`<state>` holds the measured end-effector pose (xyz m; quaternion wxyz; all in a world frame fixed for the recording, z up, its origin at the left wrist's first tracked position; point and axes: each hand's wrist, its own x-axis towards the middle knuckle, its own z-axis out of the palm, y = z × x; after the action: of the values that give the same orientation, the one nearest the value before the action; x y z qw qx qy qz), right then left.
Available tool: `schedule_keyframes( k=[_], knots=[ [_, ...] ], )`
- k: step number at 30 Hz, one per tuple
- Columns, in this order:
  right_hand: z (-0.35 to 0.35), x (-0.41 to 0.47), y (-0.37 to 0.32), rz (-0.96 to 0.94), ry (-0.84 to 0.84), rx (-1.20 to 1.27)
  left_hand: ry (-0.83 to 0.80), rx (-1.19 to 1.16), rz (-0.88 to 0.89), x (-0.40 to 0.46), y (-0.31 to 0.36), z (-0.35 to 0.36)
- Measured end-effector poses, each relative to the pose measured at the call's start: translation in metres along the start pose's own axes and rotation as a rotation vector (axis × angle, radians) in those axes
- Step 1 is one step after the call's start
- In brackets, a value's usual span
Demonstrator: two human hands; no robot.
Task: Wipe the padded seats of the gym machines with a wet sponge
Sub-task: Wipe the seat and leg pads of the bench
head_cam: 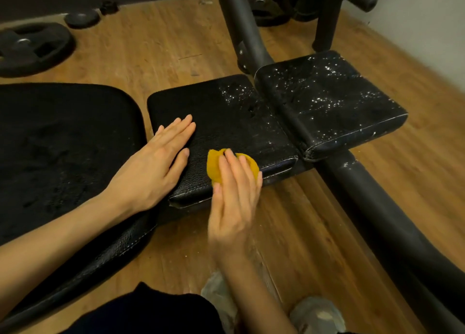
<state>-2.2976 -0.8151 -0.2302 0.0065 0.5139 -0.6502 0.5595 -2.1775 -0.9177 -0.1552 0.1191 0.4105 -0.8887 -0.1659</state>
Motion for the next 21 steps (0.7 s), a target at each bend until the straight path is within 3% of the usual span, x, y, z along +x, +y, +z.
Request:
schedule_keyframes(
  k=[4, 6, 10, 13, 17, 21],
  knots=[
    [-0.026, 0.048, 0.041, 0.211, 0.260, 0.042, 0.003, 0.006, 0.023, -0.001, -0.002, 0.002],
    [-0.019, 0.043, 0.025, 0.270, 0.276, 0.035, -0.005, 0.005, 0.026, -0.001, -0.002, 0.003],
    [-0.009, -0.001, -0.009, 0.024, -0.015, -0.008, -0.006, 0.006, 0.008, 0.000, 0.001, 0.002],
    [-0.026, 0.039, 0.003, -0.008, -0.169, -0.124, -0.004, 0.004, -0.005, 0.000, 0.001, 0.000],
    [-0.027, 0.092, 0.008, 0.062, -0.241, -0.357, -0.001, 0.022, 0.001, -0.001, 0.004, 0.000],
    [-0.040, 0.047, -0.013, -0.028, -0.315, -0.397, 0.001, 0.033, 0.003, 0.000, 0.001, 0.001]
  ],
)
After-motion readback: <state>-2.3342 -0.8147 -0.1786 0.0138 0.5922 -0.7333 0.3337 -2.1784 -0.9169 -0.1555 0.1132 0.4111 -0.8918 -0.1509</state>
